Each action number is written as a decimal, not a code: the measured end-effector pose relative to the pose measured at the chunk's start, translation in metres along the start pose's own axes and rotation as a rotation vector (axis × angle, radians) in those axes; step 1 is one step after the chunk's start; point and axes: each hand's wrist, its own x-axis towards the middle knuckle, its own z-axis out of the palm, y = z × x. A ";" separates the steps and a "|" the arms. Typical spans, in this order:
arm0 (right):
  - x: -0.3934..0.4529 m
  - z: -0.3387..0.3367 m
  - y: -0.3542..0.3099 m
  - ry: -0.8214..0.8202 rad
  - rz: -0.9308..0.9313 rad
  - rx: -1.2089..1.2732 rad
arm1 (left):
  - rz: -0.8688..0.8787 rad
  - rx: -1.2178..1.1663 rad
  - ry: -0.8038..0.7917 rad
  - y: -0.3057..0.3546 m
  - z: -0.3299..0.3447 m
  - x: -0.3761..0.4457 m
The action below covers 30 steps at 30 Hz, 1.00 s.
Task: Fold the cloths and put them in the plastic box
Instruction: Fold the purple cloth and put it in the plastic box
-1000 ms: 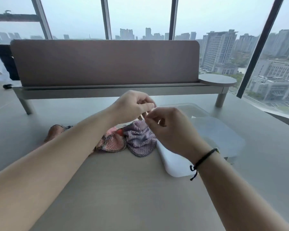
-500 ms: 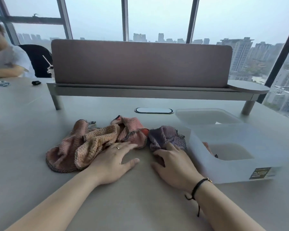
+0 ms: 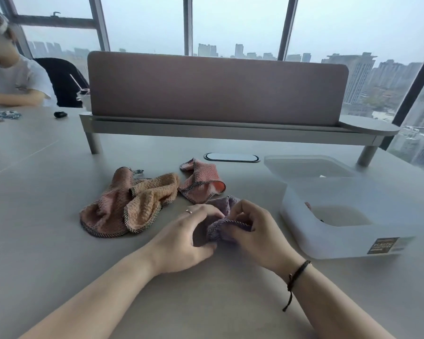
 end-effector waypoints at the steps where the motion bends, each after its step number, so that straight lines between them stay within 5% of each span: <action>1: -0.002 -0.002 -0.003 0.009 -0.003 0.046 | 0.028 0.035 0.049 0.004 0.000 0.001; 6: -0.012 -0.016 -0.027 0.123 -0.053 0.132 | 0.051 0.073 0.221 0.024 -0.022 0.004; 10: -0.020 -0.032 -0.057 0.173 -0.130 0.039 | 0.069 0.359 0.399 0.052 -0.049 -0.006; 13: -0.028 -0.042 -0.088 0.197 -0.202 0.103 | 0.065 0.485 0.409 0.068 -0.073 -0.008; 17: -0.040 -0.060 -0.122 0.265 -0.247 0.242 | -0.007 0.341 0.396 0.084 -0.109 -0.016; 22: -0.057 -0.092 -0.146 0.117 -0.203 0.610 | -0.062 -0.031 0.212 0.117 -0.156 -0.041; 27: -0.073 -0.111 -0.158 -0.143 -0.163 0.596 | -0.136 -0.117 -0.174 0.136 -0.186 -0.058; 30: -0.072 -0.115 -0.157 -0.226 -0.122 0.624 | -0.120 -0.409 -0.263 0.136 -0.186 -0.059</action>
